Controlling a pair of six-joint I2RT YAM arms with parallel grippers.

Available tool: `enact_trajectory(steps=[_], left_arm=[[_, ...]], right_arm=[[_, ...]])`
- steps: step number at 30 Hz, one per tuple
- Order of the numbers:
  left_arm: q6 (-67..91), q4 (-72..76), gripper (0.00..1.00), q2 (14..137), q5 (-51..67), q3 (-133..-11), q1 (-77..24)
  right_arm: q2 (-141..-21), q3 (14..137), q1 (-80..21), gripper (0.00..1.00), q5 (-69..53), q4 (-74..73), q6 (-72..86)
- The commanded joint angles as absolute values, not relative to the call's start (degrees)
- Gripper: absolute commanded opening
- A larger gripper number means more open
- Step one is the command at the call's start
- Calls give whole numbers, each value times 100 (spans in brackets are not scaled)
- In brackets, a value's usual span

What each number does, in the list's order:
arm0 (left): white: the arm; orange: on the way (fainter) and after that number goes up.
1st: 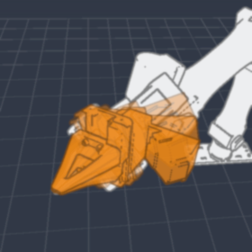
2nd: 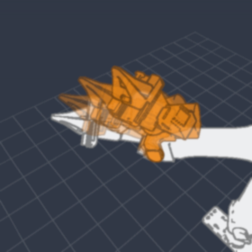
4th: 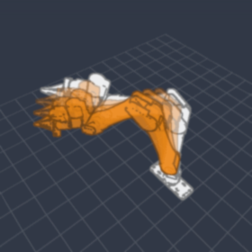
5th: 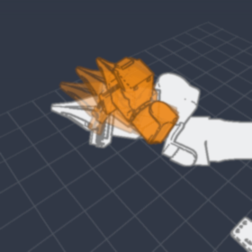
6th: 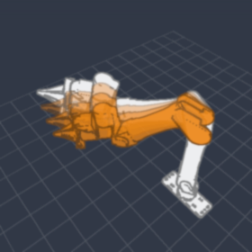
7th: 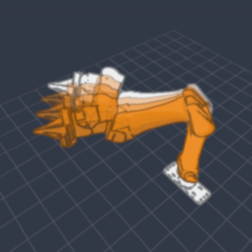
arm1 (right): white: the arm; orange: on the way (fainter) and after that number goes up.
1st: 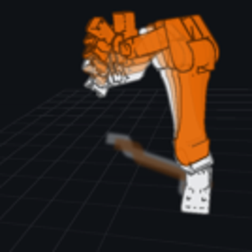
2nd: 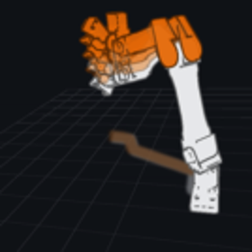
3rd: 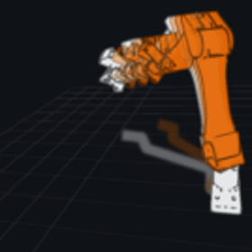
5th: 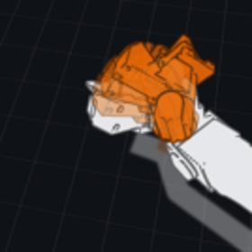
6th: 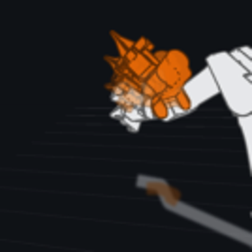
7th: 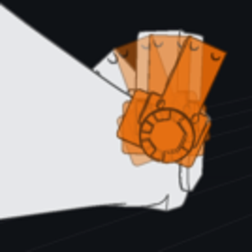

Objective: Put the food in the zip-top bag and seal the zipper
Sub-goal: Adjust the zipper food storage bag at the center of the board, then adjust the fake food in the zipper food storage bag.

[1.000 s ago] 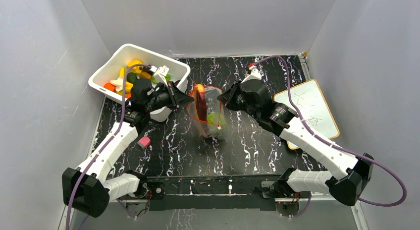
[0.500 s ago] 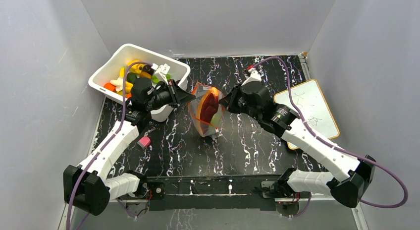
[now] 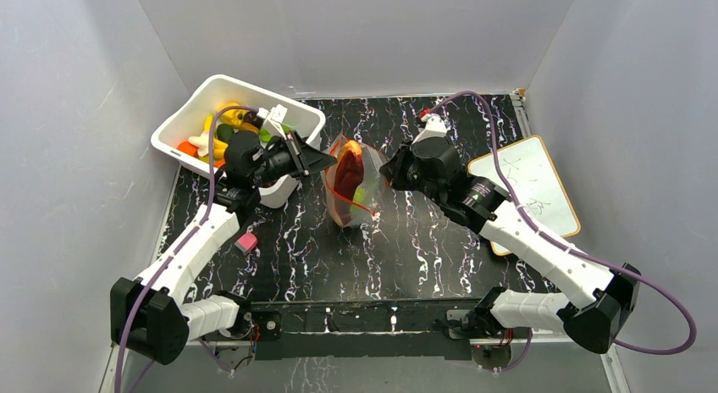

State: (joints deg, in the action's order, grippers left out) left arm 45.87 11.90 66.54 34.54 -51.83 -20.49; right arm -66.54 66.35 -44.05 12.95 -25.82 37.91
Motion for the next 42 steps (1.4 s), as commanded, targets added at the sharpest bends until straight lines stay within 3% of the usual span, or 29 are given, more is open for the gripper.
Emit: enact_trajectory(steps=[1, 7, 12, 16, 23, 42], left_arm=[[4856, 1544, 0, 6657, 3683, -5128, -2067], [4668, 1554, 0, 6798, 3580, -4915, -2066], [4395, 1368, 0, 6824, 3519, -4927, -2069], [4386, 1393, 0, 6847, 3542, -4934, -2069], [4473, 1477, 0, 6857, 3564, -4925, -2066], [4454, 1507, 0, 6778, 3599, -4896, -2066]], right_arm=[[-6575, 6791, -4374, 0, 1171, -2331, 3328], [-6508, 6959, -4370, 23, 1143, -2639, 3367], [-6463, 7502, -4375, 34, 1364, -3123, 2955], [-6454, 7721, -4376, 36, 1144, -3118, 2939], [-6420, 6972, -4379, 38, 91, -2026, 2813], [-6971, 6494, -4385, 48, 258, -1507, 2386]])
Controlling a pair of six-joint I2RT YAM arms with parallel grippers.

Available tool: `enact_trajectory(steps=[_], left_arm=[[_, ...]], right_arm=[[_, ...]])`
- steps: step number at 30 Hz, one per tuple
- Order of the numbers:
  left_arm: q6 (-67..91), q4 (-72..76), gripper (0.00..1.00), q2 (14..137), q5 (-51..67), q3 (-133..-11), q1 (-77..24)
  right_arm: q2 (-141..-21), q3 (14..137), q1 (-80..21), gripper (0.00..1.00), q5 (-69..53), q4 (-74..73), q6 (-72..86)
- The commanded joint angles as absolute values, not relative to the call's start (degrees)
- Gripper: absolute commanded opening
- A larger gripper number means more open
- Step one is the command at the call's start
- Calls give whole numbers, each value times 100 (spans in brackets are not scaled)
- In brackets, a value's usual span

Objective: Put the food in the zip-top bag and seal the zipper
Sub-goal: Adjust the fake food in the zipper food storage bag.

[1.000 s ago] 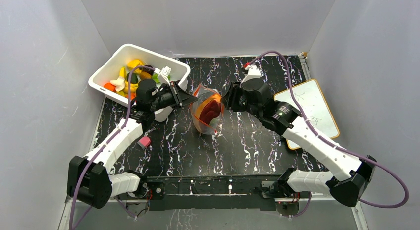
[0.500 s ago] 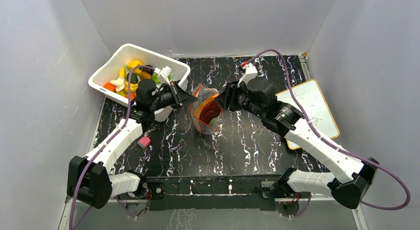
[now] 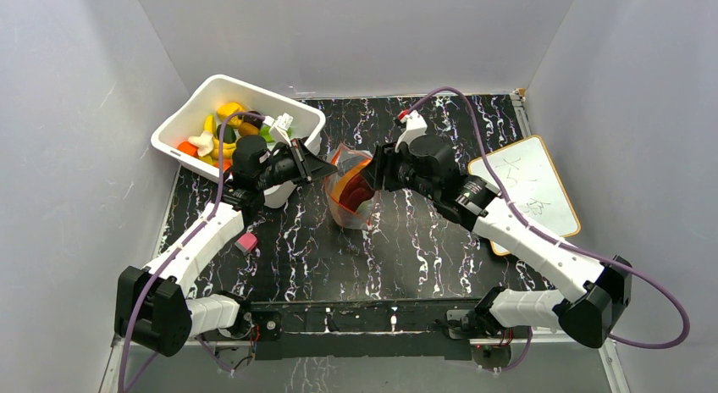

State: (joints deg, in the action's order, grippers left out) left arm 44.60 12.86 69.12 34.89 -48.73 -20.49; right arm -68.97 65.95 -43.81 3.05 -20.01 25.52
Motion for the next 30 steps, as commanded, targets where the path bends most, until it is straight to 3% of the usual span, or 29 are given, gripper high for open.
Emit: enact_trajectory(steps=[1, 8, 30], left_arm=[[4456, 1523, 0, 6783, 3596, -4902, -2072], [4386, 1498, 0, 6765, 3611, -4903, -2069], [4377, 1494, 0, 6786, 3566, -4925, -2066]], right_arm=[[-6990, 6469, -4379, 48, 238, -1480, 2356], [-7043, 6530, -4380, 52, 434, -1542, 2237], [-7049, 6741, -4404, 52, 993, -2102, 2689]])
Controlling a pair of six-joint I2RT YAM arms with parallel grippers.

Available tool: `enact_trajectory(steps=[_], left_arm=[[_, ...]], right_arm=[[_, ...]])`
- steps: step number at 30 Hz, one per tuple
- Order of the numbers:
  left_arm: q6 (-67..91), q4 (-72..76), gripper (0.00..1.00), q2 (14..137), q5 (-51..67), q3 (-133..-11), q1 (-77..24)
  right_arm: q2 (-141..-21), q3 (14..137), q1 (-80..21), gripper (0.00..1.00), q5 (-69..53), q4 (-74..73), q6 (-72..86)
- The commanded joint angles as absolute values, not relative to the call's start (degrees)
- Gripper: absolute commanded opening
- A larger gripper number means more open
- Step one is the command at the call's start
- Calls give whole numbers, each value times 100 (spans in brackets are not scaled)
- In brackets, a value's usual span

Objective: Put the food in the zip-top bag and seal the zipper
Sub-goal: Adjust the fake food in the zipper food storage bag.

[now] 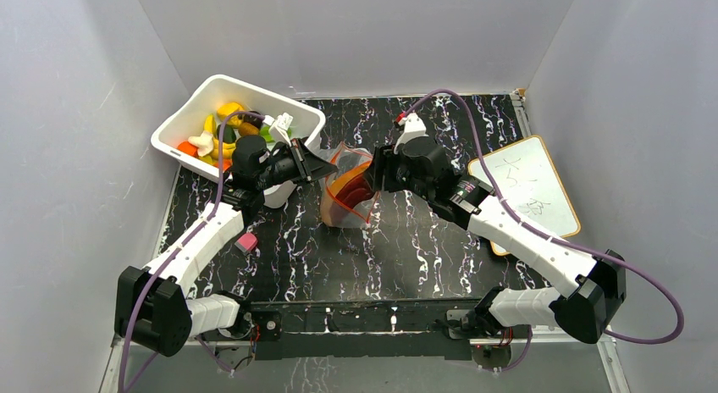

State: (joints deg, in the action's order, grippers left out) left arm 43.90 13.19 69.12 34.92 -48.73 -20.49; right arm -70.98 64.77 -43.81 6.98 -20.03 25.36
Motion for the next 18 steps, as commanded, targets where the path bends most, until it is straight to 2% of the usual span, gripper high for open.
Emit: enact_trajectory(steps=[1, 18], left_arm=[[4377, 1494, 0, 6794, 3571, -4932, -2067], [4401, 1479, 0, 6760, 3620, -4954, -2070]], right_arm=[[-7037, 6763, -4403, 53, 1014, -2152, 2709], [-7183, 6660, -4419, 46, 589, -1739, 2787]])
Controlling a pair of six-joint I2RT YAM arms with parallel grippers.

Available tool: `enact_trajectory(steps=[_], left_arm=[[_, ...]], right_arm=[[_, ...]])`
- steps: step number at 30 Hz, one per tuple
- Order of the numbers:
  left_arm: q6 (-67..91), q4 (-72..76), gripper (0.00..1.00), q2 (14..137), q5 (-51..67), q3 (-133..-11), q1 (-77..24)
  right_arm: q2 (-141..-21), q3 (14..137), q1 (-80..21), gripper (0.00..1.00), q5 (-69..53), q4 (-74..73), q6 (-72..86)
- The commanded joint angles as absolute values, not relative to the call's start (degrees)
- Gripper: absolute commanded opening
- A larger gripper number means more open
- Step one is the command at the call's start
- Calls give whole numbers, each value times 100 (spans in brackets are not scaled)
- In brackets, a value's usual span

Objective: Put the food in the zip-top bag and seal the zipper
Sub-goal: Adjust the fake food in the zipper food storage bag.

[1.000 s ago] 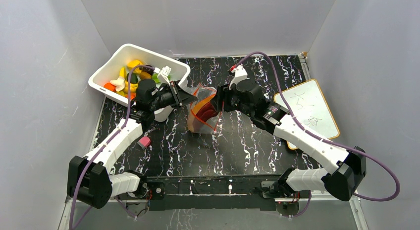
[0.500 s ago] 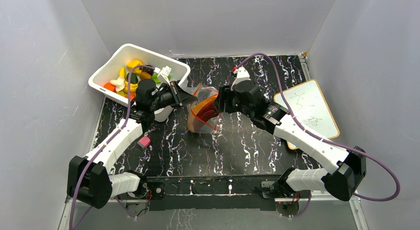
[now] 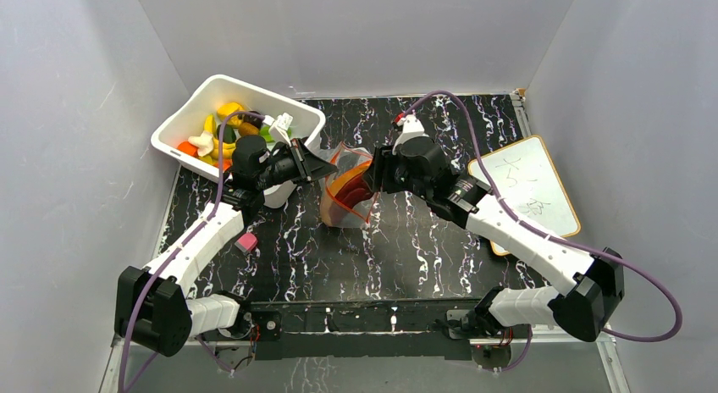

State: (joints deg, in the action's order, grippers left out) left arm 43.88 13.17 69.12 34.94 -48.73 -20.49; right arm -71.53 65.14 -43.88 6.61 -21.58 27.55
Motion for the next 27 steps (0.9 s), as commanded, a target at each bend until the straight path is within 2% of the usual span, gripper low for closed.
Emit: enact_trajectory(steps=[1, 19, 23, 27], left_arm=[[4415, 1494, 0, 6751, 3635, -4949, -2070], [4412, 1525, 0, 6708, 3647, -4905, -2072], [4419, 1536, 0, 6702, 3654, -4911, -2072], [4478, 1632, 0, 6697, 3700, -4904, -2066]], right_arm=[[-7200, 6654, -4414, 46, 603, -1725, 2791], [-7313, 6627, -4414, 55, 1007, -2005, 3117], [-7290, 6532, -4413, 54, 798, -1809, 3064], [-7155, 6139, -4415, 49, 110, -962, 2889]])
